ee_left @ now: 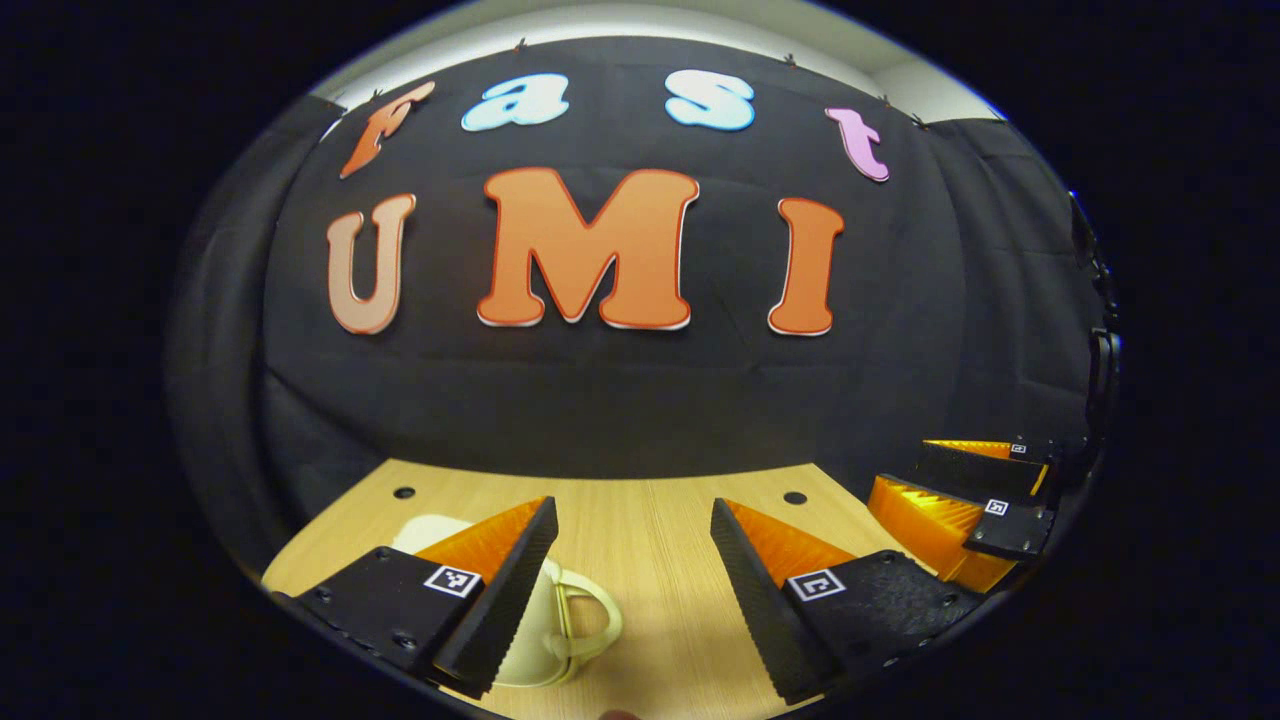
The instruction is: First open the suitcase, pack the skin care products into it, and then close the suitcase.
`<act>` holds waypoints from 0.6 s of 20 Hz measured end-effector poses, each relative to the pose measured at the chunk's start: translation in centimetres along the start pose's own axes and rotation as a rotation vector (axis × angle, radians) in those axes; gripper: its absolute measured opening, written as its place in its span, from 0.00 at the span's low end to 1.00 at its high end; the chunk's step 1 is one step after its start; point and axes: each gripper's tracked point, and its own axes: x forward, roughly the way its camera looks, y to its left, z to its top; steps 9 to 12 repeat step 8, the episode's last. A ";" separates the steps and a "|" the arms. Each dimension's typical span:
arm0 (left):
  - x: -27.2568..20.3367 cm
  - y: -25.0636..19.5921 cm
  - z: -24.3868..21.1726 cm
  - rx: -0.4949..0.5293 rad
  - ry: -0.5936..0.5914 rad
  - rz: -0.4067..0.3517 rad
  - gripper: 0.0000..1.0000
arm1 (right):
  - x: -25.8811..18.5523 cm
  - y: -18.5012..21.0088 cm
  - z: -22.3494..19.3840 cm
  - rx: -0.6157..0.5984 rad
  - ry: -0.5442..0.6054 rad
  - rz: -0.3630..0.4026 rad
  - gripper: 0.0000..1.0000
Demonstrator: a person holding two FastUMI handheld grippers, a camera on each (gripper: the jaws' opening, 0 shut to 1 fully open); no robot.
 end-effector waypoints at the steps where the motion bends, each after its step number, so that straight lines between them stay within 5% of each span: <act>1: -0.2 -0.1 0.5 0.007 -0.024 0.006 0.95 | 0.1 0.3 0.2 -0.008 -0.011 0.001 0.87; 2: -0.5 -0.6 0.9 0.008 -0.035 0.001 0.95 | 0.2 0.6 0.3 -0.011 -0.018 0.008 0.93; 3: -0.8 -1.0 1.1 0.006 -0.048 -0.005 0.97 | 0.0 0.7 0.4 -0.018 -0.025 0.008 0.87; 12: -1.2 -1.9 0.7 0.074 -0.058 0.002 0.97 | 0.0 1.5 1.1 -0.029 -0.056 0.027 0.89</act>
